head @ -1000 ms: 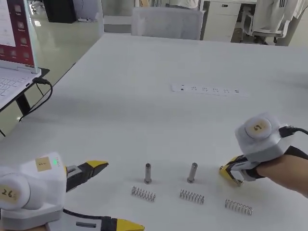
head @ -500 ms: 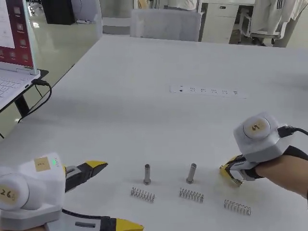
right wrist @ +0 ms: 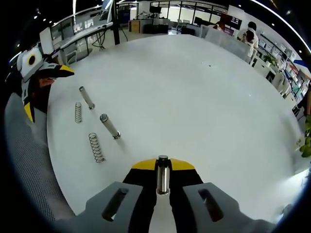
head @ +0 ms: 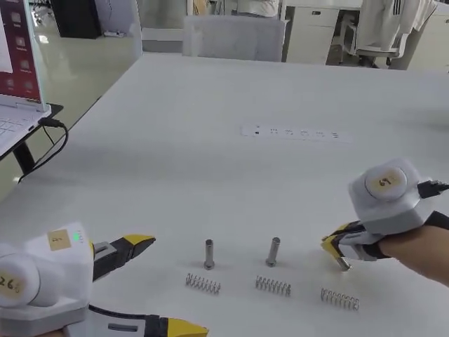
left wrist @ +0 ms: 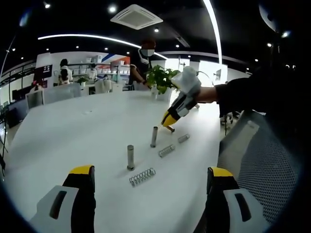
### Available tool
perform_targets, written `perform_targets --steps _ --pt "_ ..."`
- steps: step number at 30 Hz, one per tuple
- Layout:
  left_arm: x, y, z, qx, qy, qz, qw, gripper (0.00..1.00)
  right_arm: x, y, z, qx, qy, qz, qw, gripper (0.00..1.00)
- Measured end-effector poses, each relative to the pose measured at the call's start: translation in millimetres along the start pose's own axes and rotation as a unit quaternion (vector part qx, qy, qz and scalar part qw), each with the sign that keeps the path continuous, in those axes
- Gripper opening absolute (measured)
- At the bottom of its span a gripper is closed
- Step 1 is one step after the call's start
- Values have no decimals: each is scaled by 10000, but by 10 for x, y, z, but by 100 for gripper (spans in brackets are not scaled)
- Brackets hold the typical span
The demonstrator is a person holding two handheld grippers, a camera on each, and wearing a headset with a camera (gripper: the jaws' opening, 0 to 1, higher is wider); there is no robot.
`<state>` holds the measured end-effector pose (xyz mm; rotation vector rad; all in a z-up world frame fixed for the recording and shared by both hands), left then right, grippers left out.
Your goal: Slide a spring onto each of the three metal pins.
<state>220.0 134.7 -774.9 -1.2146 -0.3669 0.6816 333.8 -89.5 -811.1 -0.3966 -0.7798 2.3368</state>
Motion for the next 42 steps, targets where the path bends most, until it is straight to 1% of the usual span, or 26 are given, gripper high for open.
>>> perform_targets --steps 10,24,42 --pt "-20 -18 -11 -15 34 -37 10000 93 10 -12 102 -171 1 -179 9997 6" --pt "-37 -33 -20 -27 55 -63 10000 93 53 -6 188 -316 20 -234 9992 6" --pt "-50 -49 -19 -15 81 -93 9999 92 87 49 253 -342 26 -207 9992 6"
Point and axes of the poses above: the centre of the closed fingertips' face, and the gripper's own axes: z roughly backward along the fingers, x roughly to its left, y roughly out of its underside, the point moved 2 cm from there along z, roughly backward along the fingers, and after that the axes turned 2 degrees about -x, right-handed, at the moved point
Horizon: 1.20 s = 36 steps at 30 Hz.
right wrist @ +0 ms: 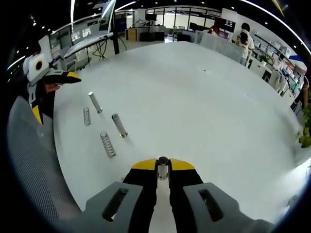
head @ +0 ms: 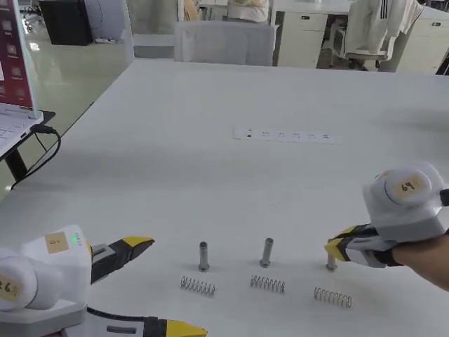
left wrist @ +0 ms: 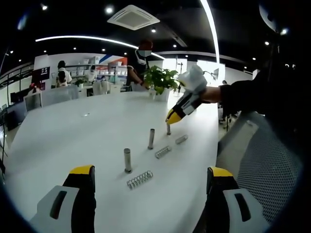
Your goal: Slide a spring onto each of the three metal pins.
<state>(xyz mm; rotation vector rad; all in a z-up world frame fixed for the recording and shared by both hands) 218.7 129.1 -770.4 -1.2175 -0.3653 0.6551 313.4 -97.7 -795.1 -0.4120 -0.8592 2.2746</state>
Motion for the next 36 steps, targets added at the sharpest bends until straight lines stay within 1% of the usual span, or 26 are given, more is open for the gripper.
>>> perform_targets --steps 10,13,31,36 --pt "-27 -10 3 -3 25 -21 10000 92 -37 41 38 8 20 -30 10000 6" --pt "-35 -8 7 3 26 -22 10000 92 -43 39 48 -7 50 13 10000 7" --pt "-18 -7 -1 -5 18 -19 10000 92 -48 46 39 6 19 29 10000 7" --pt "-18 -6 -1 -3 26 -20 10000 92 -57 41 38 -19 25 52 10000 10"
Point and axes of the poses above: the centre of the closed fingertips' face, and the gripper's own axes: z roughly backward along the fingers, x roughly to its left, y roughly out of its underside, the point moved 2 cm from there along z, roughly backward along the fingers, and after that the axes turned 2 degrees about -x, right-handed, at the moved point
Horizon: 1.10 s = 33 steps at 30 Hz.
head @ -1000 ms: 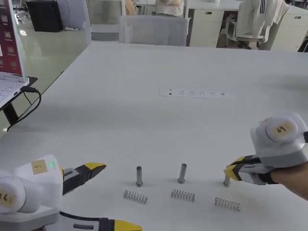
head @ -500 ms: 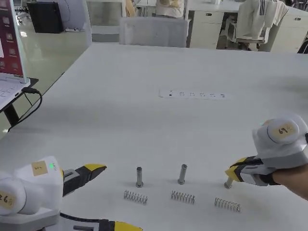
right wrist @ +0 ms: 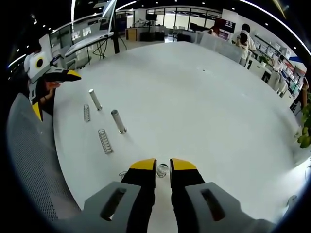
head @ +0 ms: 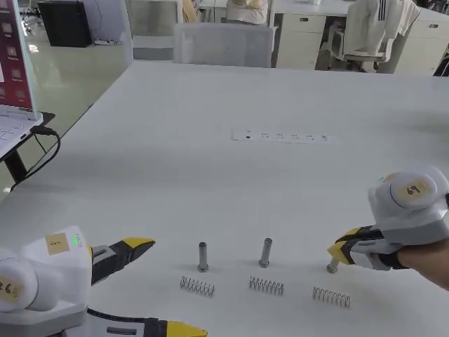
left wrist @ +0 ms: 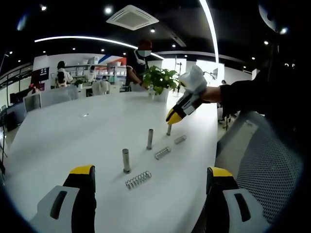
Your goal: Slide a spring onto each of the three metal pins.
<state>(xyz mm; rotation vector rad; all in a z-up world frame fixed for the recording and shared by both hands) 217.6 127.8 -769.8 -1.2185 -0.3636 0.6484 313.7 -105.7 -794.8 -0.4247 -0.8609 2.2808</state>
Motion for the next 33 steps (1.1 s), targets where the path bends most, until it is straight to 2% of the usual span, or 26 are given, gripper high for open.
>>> perform_targets --steps 18,33 --pt "-22 -1 4 2 10 -12 10000 92 28 7 55 -88 -77 105 9999 24" --pt "-19 -5 -6 8 23 -23 10000 92 41 132 182 -2 -123 205 9997 31"
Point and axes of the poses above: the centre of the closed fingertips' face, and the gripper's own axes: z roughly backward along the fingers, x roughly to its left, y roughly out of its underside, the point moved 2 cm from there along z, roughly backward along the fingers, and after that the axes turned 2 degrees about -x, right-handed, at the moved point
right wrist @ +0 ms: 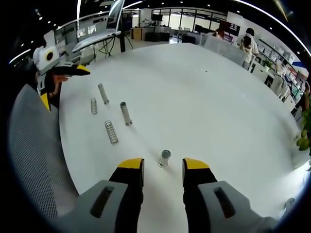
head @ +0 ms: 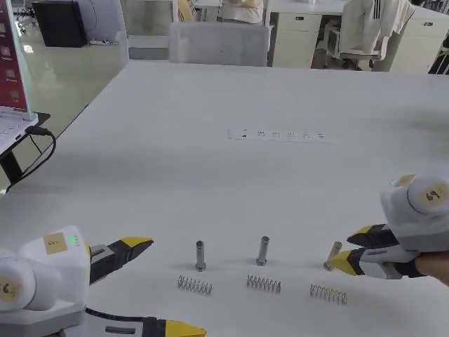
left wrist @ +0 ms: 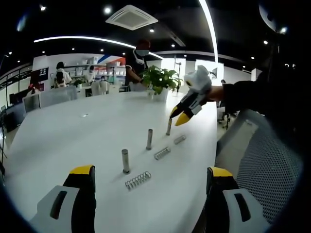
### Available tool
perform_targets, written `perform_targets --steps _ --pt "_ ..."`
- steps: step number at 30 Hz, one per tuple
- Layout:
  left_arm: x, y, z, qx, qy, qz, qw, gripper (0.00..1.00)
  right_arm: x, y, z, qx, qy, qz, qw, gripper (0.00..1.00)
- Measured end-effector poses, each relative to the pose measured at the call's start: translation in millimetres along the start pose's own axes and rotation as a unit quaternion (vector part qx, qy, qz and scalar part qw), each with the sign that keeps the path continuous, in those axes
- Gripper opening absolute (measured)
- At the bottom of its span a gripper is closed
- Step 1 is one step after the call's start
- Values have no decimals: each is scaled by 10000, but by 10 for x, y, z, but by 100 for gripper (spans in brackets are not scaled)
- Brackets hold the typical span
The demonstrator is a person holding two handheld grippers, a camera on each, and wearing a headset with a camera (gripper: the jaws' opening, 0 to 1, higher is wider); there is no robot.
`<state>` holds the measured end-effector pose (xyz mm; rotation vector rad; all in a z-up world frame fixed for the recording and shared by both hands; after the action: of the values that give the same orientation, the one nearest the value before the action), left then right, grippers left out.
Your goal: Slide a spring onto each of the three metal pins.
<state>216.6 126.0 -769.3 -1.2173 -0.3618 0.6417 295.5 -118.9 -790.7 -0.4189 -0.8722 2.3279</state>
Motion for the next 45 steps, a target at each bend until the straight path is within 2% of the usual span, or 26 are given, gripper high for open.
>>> perform_targets --steps 12,22,27,45 --pt "-18 1 -25 -15 25 17 10000 92 102 139 66 183 -190 88 9996 31" --pt "-13 9 -26 -6 28 29 10000 92 265 233 38 351 -492 252 9979 30" --pt "-21 7 -24 8 34 27 10000 92 337 299 3 464 -663 376 9960 28" --pt "-26 24 -10 35 21 61 10000 91 414 407 -109 757 -940 1096 9866 19"
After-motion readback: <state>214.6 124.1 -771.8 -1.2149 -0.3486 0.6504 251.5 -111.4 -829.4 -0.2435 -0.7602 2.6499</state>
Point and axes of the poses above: the centre of the closed fingertips' face, and the gripper's own axes: z roughly backward along the fingers, x roughly to its left, y roughly out of its underside, the point moved 2 cm from there along z, roughly backward along the fingers, and after that the axes turned 2 degrees about -x, right-handed, at the moved point
